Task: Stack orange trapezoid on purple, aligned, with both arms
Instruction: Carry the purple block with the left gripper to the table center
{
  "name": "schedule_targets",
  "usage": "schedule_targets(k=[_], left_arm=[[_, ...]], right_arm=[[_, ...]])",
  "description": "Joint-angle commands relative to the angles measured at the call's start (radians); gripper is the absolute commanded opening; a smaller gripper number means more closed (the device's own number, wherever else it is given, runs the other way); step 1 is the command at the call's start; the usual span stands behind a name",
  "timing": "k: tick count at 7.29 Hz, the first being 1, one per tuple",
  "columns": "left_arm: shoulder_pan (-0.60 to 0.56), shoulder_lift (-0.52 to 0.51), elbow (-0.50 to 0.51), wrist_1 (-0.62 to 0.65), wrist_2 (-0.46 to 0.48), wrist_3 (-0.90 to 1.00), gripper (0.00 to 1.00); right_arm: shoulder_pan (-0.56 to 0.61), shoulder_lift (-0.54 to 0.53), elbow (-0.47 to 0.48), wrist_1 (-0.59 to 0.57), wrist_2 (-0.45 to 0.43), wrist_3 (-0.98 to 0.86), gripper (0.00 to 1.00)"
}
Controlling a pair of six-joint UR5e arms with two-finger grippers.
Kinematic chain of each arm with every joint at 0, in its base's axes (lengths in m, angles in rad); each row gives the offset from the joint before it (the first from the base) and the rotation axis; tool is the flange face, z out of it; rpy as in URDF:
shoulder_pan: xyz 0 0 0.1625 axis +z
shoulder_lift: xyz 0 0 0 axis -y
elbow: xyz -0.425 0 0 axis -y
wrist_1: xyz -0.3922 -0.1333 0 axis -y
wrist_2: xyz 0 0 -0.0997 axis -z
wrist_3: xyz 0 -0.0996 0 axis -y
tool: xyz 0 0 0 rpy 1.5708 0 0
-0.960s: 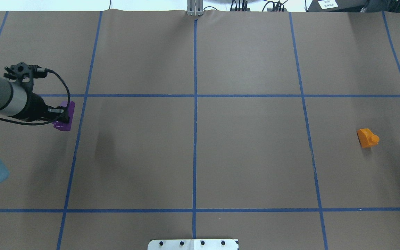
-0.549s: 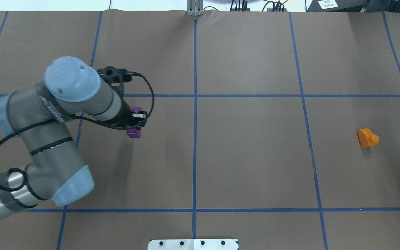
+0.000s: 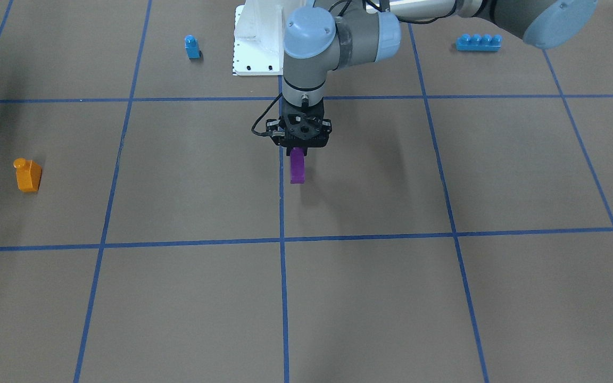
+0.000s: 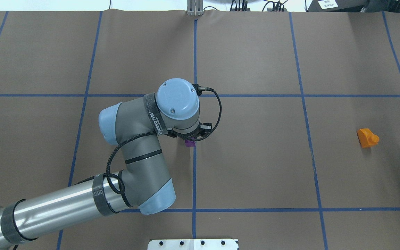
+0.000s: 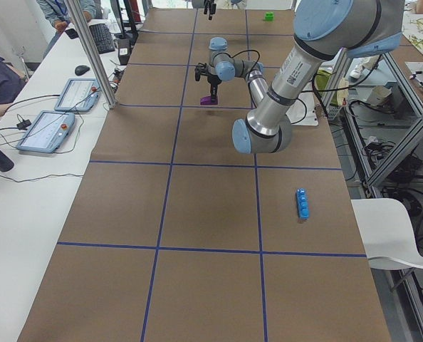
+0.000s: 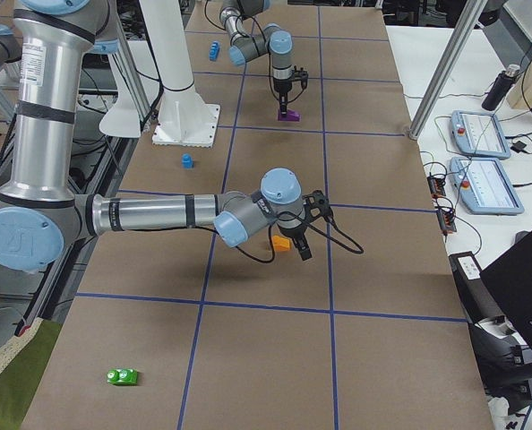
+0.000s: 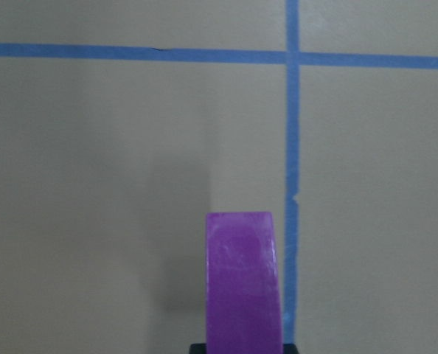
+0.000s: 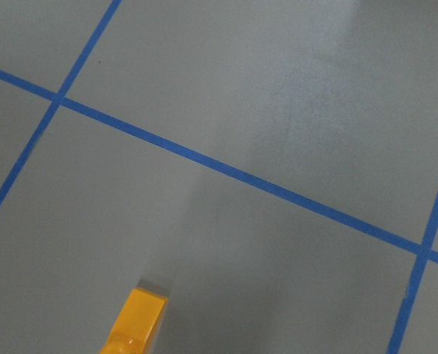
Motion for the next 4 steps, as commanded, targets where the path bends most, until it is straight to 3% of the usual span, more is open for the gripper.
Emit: schedule_targets(k=[1,4], left_arm=[[0.018,-0.021,0.077,-0.064,0.003,-0.003,0.0],[0.02,-0.018,0.086,-0.064,0.003,-0.001,0.0]], right_arm=[[0.0,0.001,0.0,-0.002,0.0,0.0,1.0],[0.0,0.002,0.0,-0.002,0.0,0.0,1.0]])
